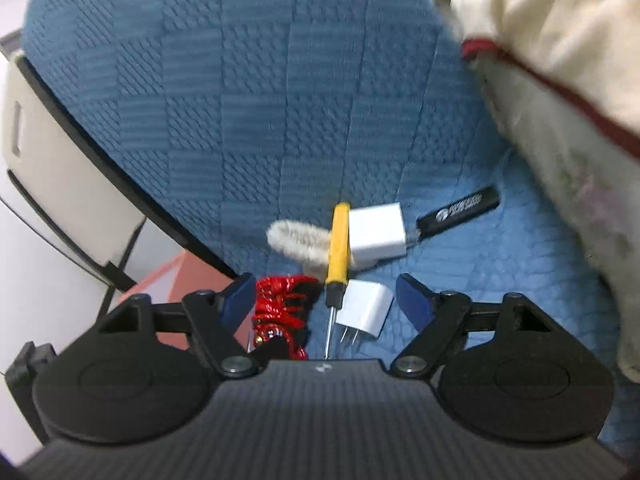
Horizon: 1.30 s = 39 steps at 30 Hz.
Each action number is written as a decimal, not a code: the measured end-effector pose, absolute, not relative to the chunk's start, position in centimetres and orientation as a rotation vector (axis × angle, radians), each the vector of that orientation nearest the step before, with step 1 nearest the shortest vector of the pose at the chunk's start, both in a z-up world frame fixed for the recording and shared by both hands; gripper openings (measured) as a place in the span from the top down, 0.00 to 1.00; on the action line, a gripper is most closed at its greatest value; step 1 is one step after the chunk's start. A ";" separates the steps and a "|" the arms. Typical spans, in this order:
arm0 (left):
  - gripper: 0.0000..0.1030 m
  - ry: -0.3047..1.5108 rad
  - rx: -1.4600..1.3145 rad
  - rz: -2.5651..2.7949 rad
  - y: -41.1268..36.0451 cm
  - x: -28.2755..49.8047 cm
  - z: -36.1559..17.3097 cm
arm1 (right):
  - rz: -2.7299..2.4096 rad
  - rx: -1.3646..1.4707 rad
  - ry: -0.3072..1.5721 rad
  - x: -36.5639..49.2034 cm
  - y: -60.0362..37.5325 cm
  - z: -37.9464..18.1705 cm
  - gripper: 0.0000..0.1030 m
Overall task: Organize rigid objects
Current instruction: 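Close the left gripper on the red figure while the right gripper grasps the yellow screwdriver, then lift the red figure with the left gripper while the right gripper lifts the screwdriver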
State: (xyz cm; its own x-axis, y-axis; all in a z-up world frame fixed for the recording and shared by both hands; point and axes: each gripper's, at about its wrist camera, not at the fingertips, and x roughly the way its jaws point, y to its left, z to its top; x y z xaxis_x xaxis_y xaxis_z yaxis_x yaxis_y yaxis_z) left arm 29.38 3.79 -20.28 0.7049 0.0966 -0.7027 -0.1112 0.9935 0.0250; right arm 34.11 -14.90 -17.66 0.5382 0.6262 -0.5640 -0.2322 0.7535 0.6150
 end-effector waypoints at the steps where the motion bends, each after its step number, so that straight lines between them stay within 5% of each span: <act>1: 0.24 0.786 -0.020 0.116 3.9 29.5 -20.5 | 0.544 0.500 0.872 34.5 -14.4 -17.8 0.35; 7: 0.24 0.800 -0.012 0.181 4.5 30.5 -22.1 | 0.588 0.457 0.899 36.7 -11.4 -18.6 0.52; 23: 0.26 0.848 -0.029 0.206 4.7 32.6 -24.0 | 0.513 0.342 1.000 40.0 -6.8 -22.4 0.76; 27: 0.42 0.867 -0.062 0.202 4.9 32.9 -24.3 | 0.507 0.371 1.009 40.1 -7.0 -22.6 0.78; 39: 0.43 0.807 -0.138 0.176 4.8 31.2 -21.3 | 0.501 0.399 1.037 39.1 -8.2 -21.7 0.79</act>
